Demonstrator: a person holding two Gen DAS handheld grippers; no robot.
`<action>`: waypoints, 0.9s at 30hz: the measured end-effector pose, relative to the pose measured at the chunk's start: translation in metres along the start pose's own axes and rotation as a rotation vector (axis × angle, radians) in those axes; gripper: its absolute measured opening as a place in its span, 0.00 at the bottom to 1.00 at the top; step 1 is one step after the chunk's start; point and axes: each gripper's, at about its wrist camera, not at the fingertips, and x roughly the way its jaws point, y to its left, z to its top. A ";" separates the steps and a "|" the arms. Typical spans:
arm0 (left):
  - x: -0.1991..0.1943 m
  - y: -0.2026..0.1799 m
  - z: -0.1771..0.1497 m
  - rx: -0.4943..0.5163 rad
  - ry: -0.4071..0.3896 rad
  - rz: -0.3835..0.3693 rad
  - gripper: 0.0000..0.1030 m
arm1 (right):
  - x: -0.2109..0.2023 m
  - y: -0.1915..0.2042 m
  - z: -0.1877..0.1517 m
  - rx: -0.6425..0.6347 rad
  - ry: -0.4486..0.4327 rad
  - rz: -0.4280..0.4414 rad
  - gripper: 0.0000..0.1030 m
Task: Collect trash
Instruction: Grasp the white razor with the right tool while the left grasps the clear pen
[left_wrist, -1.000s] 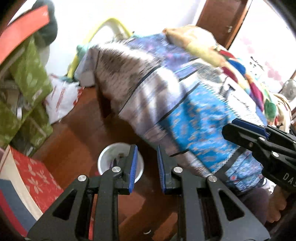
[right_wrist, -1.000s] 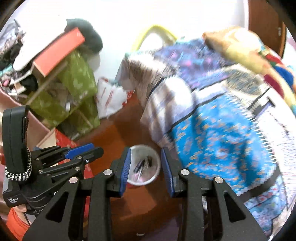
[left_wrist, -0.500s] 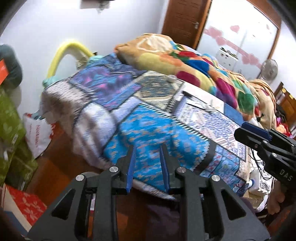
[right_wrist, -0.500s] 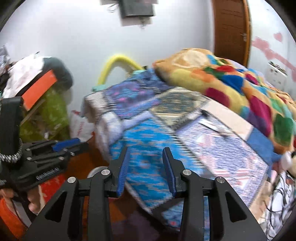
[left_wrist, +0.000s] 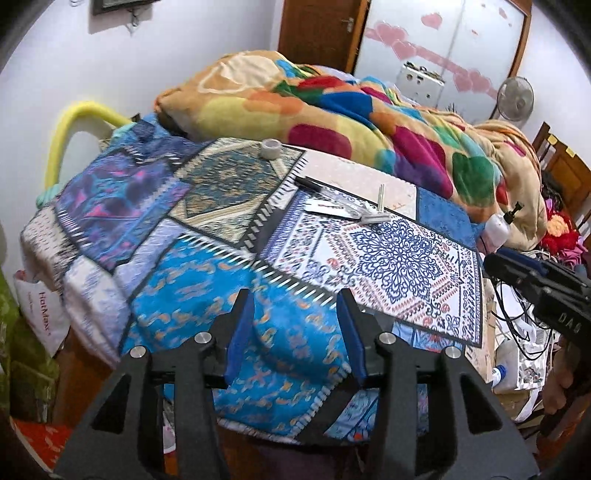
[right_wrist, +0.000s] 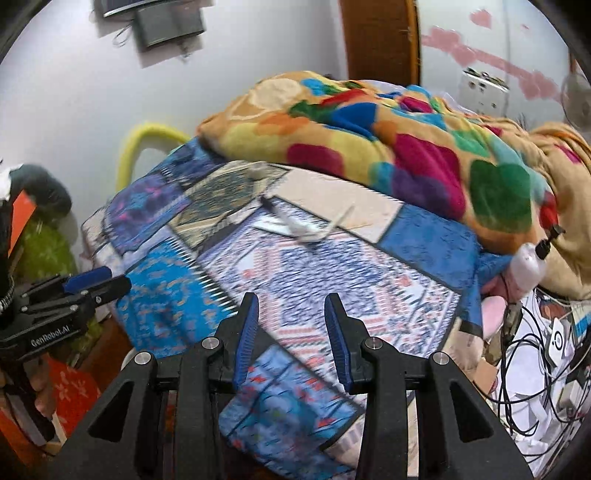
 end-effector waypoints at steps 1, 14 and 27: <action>0.011 -0.003 0.004 0.002 0.012 -0.011 0.44 | 0.006 -0.014 0.004 0.027 0.001 -0.004 0.33; 0.090 -0.016 0.030 0.005 0.068 -0.038 0.44 | 0.090 -0.042 0.034 0.111 0.074 0.052 0.33; 0.129 -0.016 0.060 -0.052 0.097 -0.067 0.44 | 0.160 -0.039 0.043 0.192 0.140 0.125 0.16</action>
